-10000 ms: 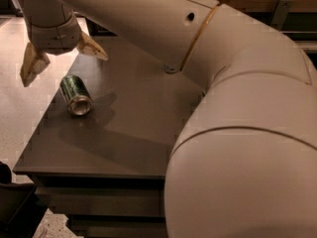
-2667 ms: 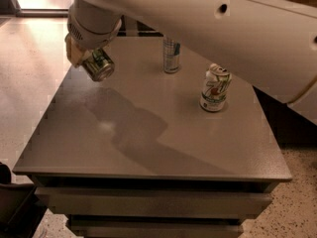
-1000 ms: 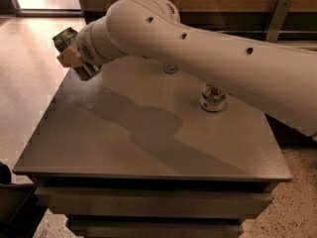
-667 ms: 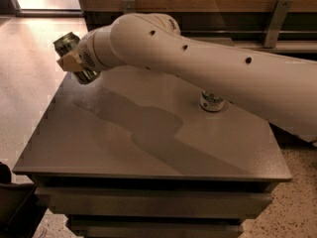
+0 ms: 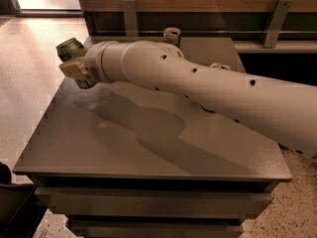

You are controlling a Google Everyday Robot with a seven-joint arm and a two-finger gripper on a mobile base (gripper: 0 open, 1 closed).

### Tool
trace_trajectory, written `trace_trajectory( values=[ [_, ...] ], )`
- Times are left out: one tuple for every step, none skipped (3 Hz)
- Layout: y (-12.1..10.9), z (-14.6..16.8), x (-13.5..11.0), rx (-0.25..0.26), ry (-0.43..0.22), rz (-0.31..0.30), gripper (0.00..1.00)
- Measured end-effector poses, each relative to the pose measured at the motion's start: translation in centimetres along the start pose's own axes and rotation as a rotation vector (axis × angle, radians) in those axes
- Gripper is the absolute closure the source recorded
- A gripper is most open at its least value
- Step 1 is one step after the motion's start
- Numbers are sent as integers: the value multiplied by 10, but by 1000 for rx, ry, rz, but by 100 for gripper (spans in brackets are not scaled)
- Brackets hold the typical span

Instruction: Place green can upright

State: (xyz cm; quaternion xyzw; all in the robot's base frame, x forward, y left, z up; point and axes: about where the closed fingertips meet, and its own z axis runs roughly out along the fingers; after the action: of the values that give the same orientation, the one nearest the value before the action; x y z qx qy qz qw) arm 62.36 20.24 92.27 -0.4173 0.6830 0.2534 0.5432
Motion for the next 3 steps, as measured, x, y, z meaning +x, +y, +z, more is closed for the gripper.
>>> trace_trajectory(
  values=[
    [-1,-2,5,1,-76,-15,100],
    [-1,-3,12,2,-120,-15,100],
    [-1,-4,18,4,-144,-6,100]
  ],
)
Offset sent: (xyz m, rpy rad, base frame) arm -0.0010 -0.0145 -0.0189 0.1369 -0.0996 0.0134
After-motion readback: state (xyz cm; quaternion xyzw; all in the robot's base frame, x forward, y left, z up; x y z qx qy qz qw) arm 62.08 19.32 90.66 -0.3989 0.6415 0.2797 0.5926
